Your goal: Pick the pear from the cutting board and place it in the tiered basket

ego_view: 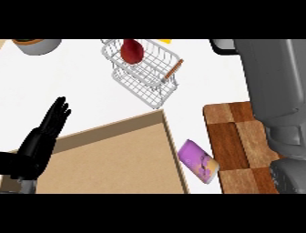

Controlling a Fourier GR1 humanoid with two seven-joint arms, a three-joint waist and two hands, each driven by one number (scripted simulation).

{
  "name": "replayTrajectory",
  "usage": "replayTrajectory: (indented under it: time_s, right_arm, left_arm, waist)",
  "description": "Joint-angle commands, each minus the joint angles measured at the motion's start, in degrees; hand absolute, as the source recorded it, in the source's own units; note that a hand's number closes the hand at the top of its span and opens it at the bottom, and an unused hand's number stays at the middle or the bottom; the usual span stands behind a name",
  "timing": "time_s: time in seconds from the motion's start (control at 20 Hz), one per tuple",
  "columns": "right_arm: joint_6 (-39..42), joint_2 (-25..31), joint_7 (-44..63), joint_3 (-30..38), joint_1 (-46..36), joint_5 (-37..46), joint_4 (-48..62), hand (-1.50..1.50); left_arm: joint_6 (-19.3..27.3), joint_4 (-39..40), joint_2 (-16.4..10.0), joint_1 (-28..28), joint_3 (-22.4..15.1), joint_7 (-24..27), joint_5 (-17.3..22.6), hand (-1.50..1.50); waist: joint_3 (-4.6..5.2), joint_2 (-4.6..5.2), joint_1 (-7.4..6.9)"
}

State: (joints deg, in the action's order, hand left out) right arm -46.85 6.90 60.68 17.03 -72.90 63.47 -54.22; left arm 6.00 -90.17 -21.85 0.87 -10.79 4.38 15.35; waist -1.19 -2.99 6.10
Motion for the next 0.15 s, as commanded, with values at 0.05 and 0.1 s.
replayTrajectory:
  time_s: [0.05, 0.1]
  right_arm:
    - [5.39, -1.35, 3.62, -1.00, 7.22, -0.69, -11.77, -1.50]
    - [7.17, -0.11, 2.72, -0.80, 8.89, -1.99, -13.91, -1.50]
  left_arm:
    - [0.53, 3.11, 1.65, 2.88, -0.90, -0.53, 0.04, 0.00]
    - [0.88, 3.28, 2.25, 2.48, -0.73, 0.22, -0.12, 0.00]
  waist:
    - [1.12, -0.23, 2.83]
    - [1.10, -0.16, 3.77]
